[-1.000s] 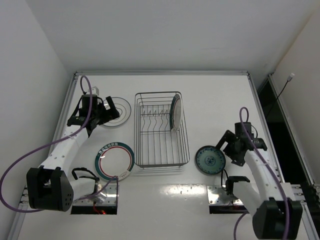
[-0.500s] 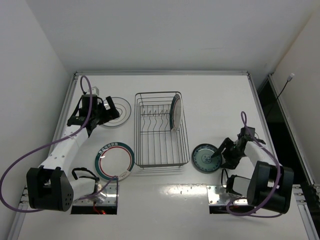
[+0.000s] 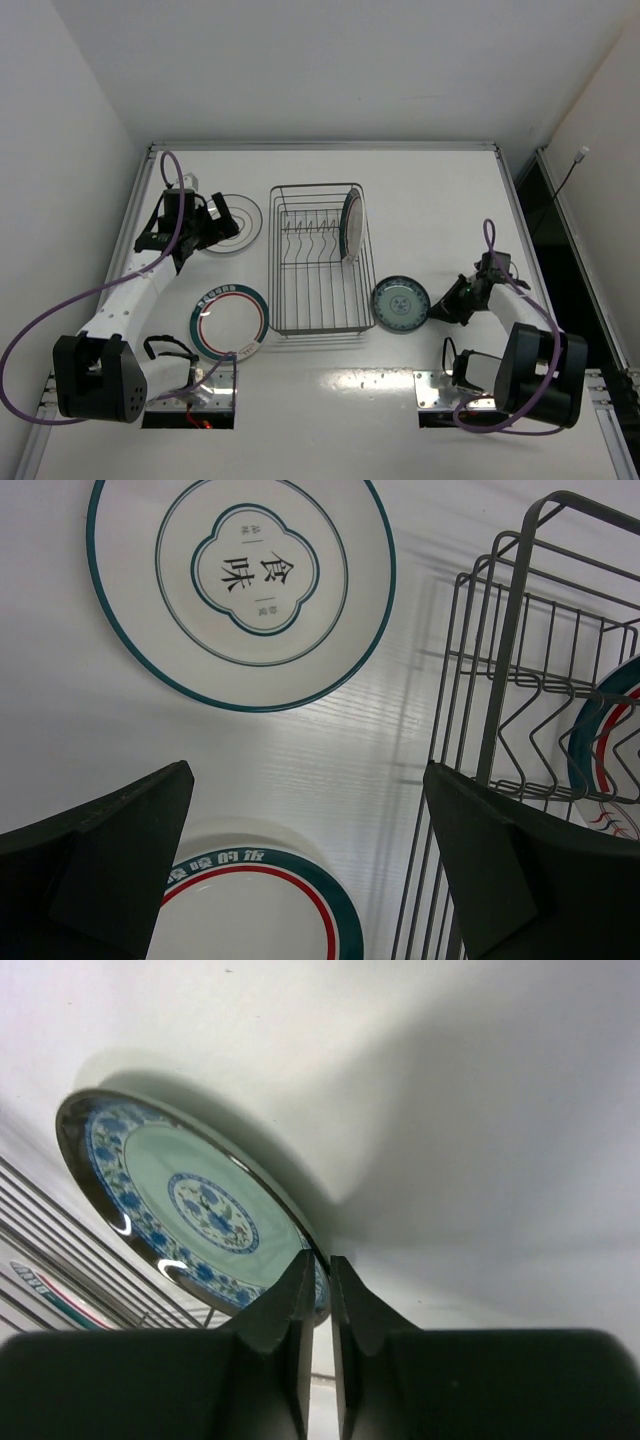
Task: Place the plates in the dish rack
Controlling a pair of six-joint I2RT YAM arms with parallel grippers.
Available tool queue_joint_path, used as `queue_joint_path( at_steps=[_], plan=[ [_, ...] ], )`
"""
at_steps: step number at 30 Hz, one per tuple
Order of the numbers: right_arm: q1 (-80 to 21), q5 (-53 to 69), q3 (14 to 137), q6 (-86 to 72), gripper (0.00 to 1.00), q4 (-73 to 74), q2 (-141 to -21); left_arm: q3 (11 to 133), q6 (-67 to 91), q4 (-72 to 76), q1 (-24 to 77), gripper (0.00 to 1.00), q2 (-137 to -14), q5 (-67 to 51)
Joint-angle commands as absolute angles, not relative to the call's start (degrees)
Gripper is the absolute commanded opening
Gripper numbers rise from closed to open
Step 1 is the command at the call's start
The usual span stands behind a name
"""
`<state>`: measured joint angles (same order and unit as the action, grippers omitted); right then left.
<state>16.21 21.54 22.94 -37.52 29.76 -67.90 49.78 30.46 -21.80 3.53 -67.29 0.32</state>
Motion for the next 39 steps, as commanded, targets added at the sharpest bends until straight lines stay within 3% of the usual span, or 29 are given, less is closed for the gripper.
queue_joint_path(
  at_steps=[1, 3, 6, 7, 15, 18, 21, 22, 23, 27, 39],
  plan=[
    [15.2, 22.9, 22.9, -38.6, 0.04, 26.0, -67.9, 52.0, 30.3, -21.5, 3.0, 1.00, -67.1, 0.5],
    [14.5, 22.9, 23.4, -39.1, 0.04, 25.4, -68.5, 52.0, 30.3, -21.5, 3.0, 1.00, -67.1, 0.5],
    [13.2, 22.2, 24.6, -39.1, 0.34, 25.4, -70.2, 52.0, 30.3, -21.5, 3.0, 1.00, -67.1, 0.5],
    [12.4, 22.2, 25.1, -39.6, 0.39, 24.8, -70.7, 52.0, 30.3, -21.5, 3.0, 1.00, -67.1, 0.5],
    [7.7, 20.0, 28.7, -40.5, 0.38, 23.7, -75.5, 52.0, 30.3, -21.5, 3.0, 1.00, -67.1, 0.5],
    [6.6, 19.2, 30.2, -41.1, 0.44, 23.7, -77.3, 52.0, 30.3, -21.5, 3.0, 1.00, -67.1, 0.5],
    [6.1, 18.7, 31.8, -41.1, 0.44, 23.7, -79.3, 52.0, 30.3, -21.5, 3.0, 1.00, -67.1, 1.1],
    [5.5, 18.2, 32.5, -41.7, 0.41, 23.7, -80.0, 52.0, 30.3, -21.5, 3.0, 1.00, -67.1, 1.1],
    [5.5, 18.2, 33.1, -41.7, 0.27, 23.7, -80.0, 52.0, 30.3, -21.5, 3.0, 1.00, -67.1, 1.1],
    [5.0, 18.2, 33.7, -41.1, 0.02, 23.7, -80.6, 52.0, 30.3, -21.5, 3.0, 1.00, -67.1, 1.1],
    [5.0, 18.7, 31.5, -40.6, 0.00, 22.1, -78.4, 52.0, 30.3, -22.1, 3.0, 1.00, -67.1, 1.1]
  ],
)
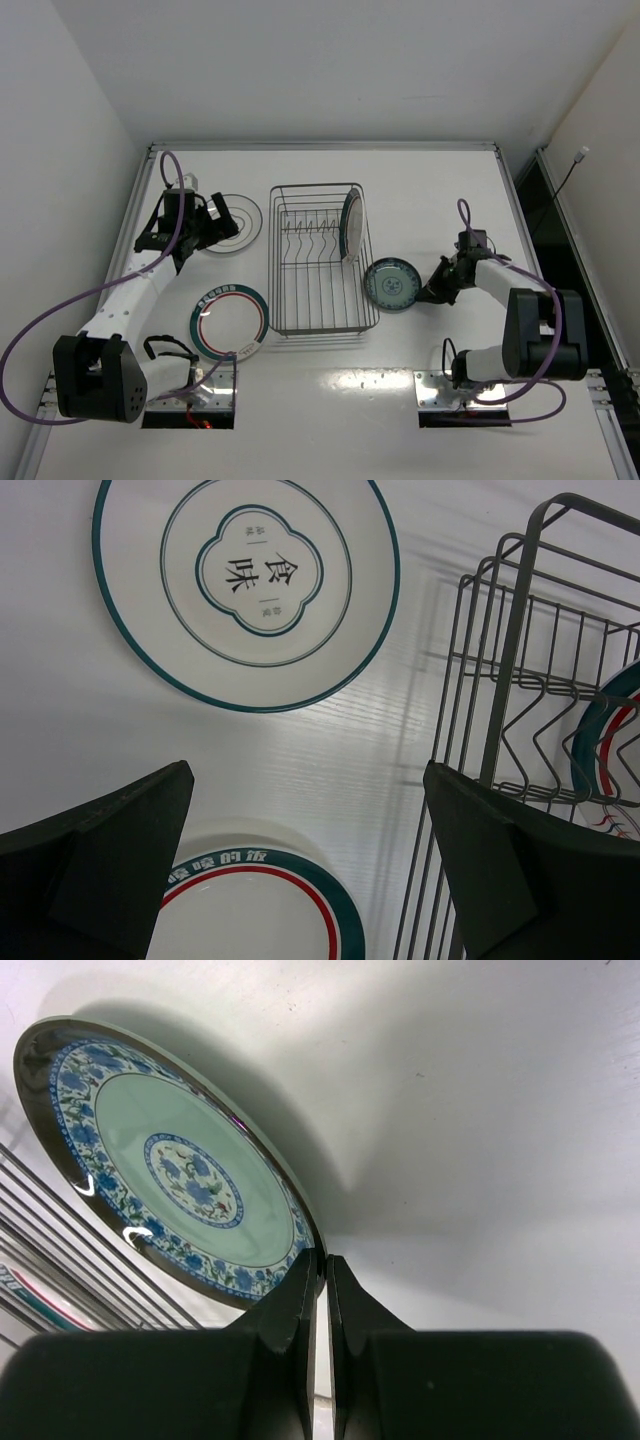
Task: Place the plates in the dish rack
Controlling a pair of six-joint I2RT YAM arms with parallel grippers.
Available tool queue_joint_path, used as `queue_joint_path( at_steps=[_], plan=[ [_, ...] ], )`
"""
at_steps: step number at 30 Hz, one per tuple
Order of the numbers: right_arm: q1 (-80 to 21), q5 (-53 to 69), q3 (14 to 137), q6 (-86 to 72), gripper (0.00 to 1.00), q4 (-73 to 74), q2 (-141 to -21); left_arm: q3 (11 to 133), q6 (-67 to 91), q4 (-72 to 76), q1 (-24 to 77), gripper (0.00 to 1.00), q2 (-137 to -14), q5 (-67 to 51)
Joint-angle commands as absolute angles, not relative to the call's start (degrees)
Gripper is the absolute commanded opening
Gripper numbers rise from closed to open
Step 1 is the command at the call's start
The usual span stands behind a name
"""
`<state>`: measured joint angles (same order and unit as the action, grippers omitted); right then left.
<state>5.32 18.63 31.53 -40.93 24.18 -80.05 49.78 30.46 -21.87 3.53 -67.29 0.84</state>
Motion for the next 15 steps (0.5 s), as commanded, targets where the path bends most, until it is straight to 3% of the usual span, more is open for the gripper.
queue_joint_path(
  at_steps=[1, 2, 3, 4, 5, 12, 15],
  plan=[
    [5.0, 19.2, 31.5, -40.6, 0.00, 22.1, -78.4, 52.0, 30.3, -22.1, 3.0, 1.00, -67.1, 1.1],
    [5.0, 19.2, 31.5, -40.6, 0.02, 22.1, -78.9, 52.0, 30.3, -22.1, 3.0, 1.00, -67.1, 1.1],
    [5.0, 19.2, 32.2, -40.0, 0.12, 22.7, -79.4, 52.0, 30.3, -22.1, 3.0, 1.00, -67.1, 1.1],
    [5.0, 19.2, 33.0, -40.0, 0.33, 22.7, -80.0, 52.0, 30.3, -22.1, 3.0, 1.00, -67.1, 1.1],
    [5.0, 19.2, 33.0, -40.0, 0.37, 22.7, -80.5, 52.0, 30.3, -22.1, 3.0, 1.00, -67.1, 1.1],
    [4.5, 19.2, 39.1, -38.7, 0.39, 23.4, -86.9, 52.0, 30.3, -22.1, 3.0, 1.00, -67.1, 1.6],
    [4.0, 19.2, 41.0, -38.7, 0.30, 23.4, -89.1, 52.0, 30.3, -22.1, 3.0, 1.00, -67.1, 1.6]
  ],
)
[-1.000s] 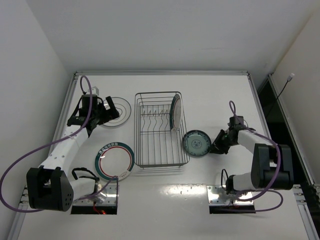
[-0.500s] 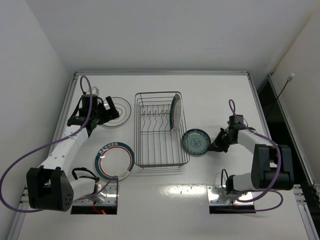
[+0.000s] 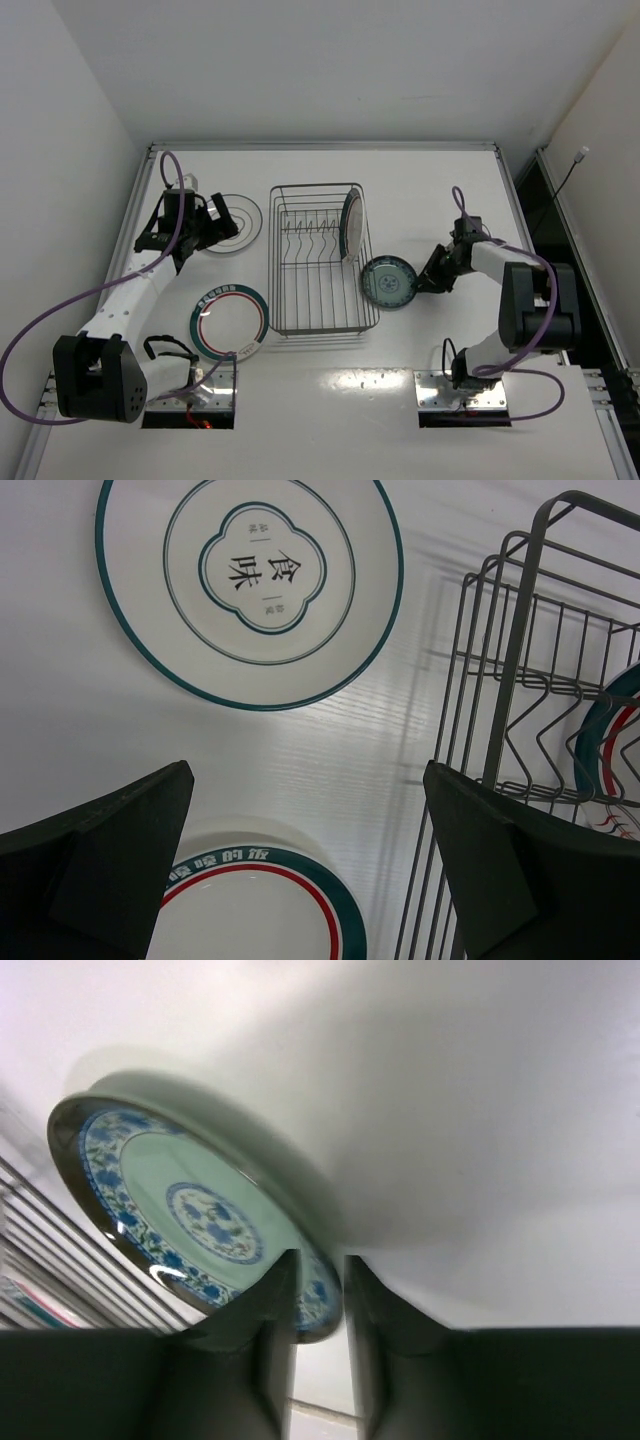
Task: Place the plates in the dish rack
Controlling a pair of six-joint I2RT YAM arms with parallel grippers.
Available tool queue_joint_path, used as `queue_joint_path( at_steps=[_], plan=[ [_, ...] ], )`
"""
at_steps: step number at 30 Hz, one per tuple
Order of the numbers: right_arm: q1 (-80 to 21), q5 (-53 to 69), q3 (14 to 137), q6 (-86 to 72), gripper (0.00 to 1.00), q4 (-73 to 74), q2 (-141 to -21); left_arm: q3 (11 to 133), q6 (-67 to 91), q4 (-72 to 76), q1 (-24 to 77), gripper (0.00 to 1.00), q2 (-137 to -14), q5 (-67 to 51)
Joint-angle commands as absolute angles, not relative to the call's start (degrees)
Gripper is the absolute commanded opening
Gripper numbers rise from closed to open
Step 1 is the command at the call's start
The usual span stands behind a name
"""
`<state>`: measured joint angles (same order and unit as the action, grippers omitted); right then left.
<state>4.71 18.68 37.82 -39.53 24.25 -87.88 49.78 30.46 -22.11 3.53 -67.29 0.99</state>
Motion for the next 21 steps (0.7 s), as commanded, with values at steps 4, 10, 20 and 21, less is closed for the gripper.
queue_joint_path(
  at_steps=[4, 10, 20, 21],
  plan=[
    [3.3, 18.7, 43.4, -38.1, 0.01, 24.4, -91.2, 52.6, 30.3, -22.1, 3.0, 1.00, -67.1, 1.6],
    [2.8, 17.1, 41.6, -37.6, 0.00, 23.8, -88.3, 52.6, 30.3, -22.6, 3.0, 1.00, -67.1, 2.1],
    [0.4, 5.9, 47.0, -35.4, 0.00, 32.5, -76.4, 52.6, 30.3, -22.6, 3.0, 1.00, -67.1, 2.1],
    [-0.3, 4.8, 49.4, -34.6, 0.00, 33.6, -74.7, 52.6, 30.3, -22.6, 3.0, 1.00, -67.1, 2.1]
  ],
)
